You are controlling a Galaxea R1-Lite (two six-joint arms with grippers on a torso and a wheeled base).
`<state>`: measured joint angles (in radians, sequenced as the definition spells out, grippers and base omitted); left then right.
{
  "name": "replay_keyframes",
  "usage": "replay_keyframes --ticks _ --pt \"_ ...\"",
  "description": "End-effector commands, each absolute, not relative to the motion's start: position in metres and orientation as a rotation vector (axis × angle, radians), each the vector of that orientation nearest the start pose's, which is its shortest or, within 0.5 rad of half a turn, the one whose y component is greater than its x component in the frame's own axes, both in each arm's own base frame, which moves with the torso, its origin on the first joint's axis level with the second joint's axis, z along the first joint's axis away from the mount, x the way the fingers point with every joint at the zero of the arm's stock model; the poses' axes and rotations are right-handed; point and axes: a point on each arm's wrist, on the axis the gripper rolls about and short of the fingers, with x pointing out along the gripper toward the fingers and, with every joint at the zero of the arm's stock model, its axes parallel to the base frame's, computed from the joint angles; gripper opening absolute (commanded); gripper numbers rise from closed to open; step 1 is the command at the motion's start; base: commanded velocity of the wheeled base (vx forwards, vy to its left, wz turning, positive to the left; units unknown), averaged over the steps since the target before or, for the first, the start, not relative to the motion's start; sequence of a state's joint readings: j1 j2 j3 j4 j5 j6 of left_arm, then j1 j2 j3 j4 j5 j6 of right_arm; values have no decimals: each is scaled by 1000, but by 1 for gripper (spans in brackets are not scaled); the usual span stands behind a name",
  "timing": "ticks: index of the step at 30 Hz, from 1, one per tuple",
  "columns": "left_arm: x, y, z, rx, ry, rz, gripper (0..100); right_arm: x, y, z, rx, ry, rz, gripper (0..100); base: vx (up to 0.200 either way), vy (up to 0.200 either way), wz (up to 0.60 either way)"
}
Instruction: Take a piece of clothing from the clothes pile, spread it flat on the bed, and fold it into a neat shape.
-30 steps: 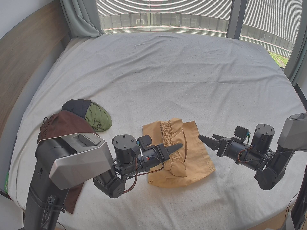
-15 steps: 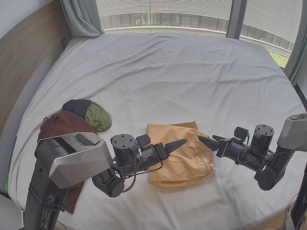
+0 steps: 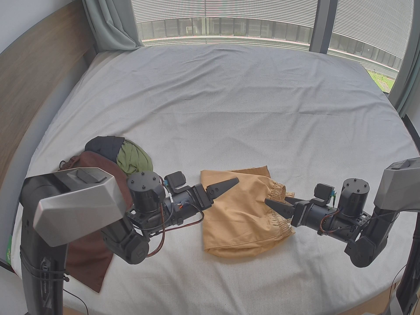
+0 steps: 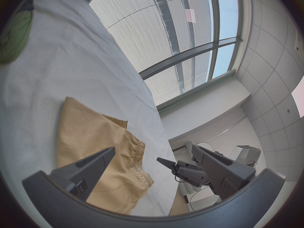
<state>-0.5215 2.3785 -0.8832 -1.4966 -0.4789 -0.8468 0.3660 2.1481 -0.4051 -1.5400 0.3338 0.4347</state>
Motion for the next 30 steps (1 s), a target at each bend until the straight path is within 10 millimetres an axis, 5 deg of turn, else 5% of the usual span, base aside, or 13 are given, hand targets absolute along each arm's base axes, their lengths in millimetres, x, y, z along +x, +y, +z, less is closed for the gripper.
replay_keyframes --ticks 1,13,30 --pt "336 -192 68 -730 349 -934 100 274 125 35 403 417 665 100 0 0 0" --pt "306 -152 123 -707 241 -908 100 257 128 0 374 582 656 100 0 0 0" --pt "297 -133 127 -619 201 -870 100 255 122 -37 308 692 618 100 0 0 0"
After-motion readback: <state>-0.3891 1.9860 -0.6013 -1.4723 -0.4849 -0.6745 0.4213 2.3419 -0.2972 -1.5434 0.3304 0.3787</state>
